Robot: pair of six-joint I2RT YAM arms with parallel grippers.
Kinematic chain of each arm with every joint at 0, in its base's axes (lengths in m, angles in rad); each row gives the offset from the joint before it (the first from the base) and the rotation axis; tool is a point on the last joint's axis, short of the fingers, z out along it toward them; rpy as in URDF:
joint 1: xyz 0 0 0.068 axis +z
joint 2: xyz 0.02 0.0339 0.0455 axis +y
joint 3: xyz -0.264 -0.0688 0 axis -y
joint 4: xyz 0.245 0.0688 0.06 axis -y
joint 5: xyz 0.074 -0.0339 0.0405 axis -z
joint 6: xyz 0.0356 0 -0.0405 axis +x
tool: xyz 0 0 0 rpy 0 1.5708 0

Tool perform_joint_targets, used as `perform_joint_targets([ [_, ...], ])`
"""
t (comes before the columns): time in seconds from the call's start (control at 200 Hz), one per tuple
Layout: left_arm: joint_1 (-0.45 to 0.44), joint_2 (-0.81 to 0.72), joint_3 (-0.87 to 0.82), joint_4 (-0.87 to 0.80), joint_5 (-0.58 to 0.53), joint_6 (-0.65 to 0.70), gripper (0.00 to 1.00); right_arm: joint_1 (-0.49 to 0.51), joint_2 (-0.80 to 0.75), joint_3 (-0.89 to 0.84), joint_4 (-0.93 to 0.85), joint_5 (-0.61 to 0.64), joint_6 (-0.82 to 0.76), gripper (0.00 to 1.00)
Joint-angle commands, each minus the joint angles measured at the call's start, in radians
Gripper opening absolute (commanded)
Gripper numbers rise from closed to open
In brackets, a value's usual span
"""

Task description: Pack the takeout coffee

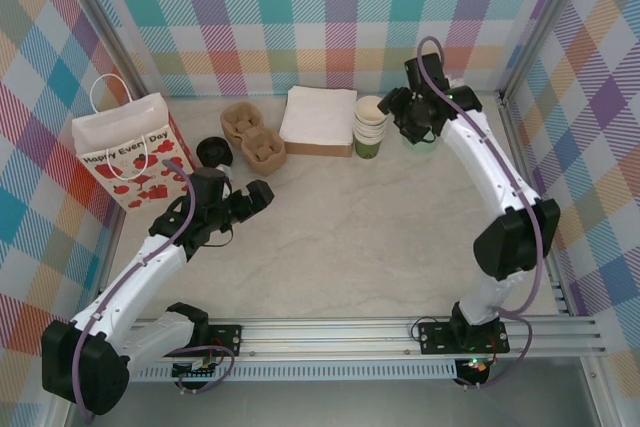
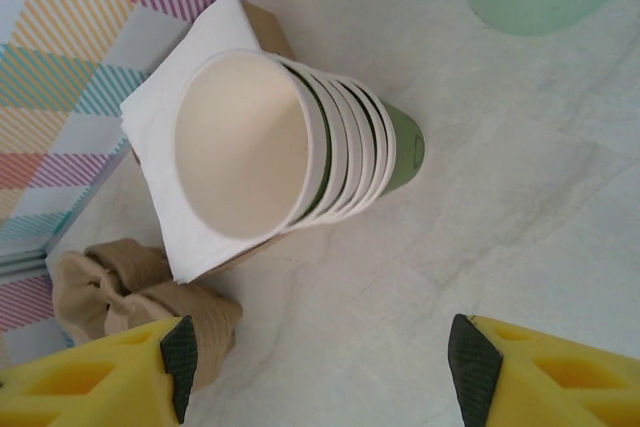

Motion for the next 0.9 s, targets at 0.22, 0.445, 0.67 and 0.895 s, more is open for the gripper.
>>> perform_joint_targets([
  [0.22,-0.017,-0.016,-0.004,-0.037,-0.050,-0.024,1.00,0.011,0.199,0.216,-0.112,0.061,-0.013,0.63],
  [0.445,-0.018,-0.007,-0.002,-0.041,-0.060,-0.023,1.00,0.011,0.275,0.291,-0.124,0.078,-0.037,0.55],
  [0.67,-0.018,0.001,-0.001,-0.049,-0.073,-0.025,1.00,0.013,0.345,0.367,-0.159,0.071,-0.061,0.42],
  [0.895,-0.019,0.017,0.006,-0.065,-0.083,-0.021,1.00,0.015,0.370,0.395,-0.165,0.082,-0.083,0.30],
])
